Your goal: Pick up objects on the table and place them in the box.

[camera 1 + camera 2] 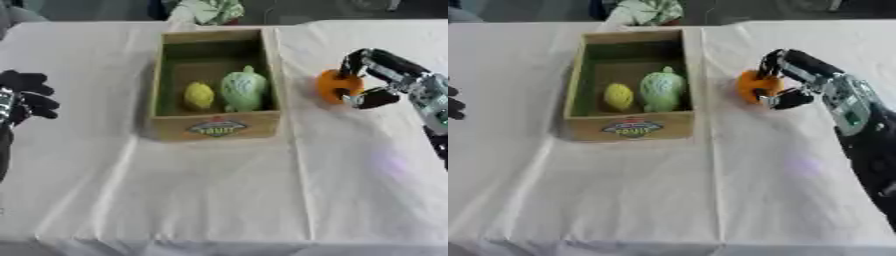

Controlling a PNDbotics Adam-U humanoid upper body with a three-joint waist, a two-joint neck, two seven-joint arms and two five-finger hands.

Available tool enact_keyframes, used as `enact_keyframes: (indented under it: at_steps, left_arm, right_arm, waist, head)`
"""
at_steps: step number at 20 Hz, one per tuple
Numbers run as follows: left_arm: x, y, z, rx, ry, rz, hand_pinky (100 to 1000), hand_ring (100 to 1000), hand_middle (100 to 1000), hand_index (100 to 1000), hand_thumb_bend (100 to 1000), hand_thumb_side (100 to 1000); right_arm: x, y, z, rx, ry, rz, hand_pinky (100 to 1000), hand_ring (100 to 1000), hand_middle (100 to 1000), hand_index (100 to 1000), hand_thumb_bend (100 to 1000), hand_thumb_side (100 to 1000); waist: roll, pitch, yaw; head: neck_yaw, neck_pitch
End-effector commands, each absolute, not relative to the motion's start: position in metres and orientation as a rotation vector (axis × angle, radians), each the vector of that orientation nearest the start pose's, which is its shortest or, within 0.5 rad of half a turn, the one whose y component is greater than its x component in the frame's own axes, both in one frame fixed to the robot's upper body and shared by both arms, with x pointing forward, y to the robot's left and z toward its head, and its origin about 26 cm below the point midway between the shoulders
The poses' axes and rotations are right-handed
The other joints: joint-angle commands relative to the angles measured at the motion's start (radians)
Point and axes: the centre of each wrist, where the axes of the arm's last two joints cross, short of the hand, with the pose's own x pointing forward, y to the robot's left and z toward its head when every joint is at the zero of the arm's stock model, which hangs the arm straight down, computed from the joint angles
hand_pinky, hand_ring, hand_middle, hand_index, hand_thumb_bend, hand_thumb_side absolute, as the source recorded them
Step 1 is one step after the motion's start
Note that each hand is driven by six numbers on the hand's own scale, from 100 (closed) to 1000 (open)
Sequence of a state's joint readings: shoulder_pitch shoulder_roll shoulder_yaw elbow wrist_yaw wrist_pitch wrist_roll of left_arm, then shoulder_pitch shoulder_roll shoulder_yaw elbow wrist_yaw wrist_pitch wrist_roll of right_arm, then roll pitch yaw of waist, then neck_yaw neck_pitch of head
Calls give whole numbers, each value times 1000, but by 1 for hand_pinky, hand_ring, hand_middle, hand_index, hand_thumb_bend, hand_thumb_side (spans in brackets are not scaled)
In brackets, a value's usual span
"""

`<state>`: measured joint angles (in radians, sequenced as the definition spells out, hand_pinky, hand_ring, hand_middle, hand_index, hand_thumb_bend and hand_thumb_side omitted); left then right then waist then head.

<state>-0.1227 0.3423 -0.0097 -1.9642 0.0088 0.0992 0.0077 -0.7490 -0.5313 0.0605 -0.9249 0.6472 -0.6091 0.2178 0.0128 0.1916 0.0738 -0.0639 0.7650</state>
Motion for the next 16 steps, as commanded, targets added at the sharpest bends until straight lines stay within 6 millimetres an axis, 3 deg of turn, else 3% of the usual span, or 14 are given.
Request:
enact_keyframes:
  at_steps: [1,8,16]
  left_arm:
    - [283,281,148,217,-1975,-346,560,568,572,727,128,873]
    - [282,281,146,214,-1963,-344,558,566,571,727,114,877]
    - [282,278,143,195,-1951,-357,557,564,569,727,114,881]
  right_arm:
    - [447,-363,162,-712,-1901,1326,546,533,316,339,100,130]
    - [447,-348,192,-719,-2080,1241,541,526,305,326,100,119]
    - [458,-302,238,-578,-2232,1259,545,527,309,333,100,110]
  waist:
    - [0,-16,-2]
    - [-4,-21,1]
    - [-6,-29,9]
  head:
    - [1,5]
    - [-1,5]
    - [-14,5]
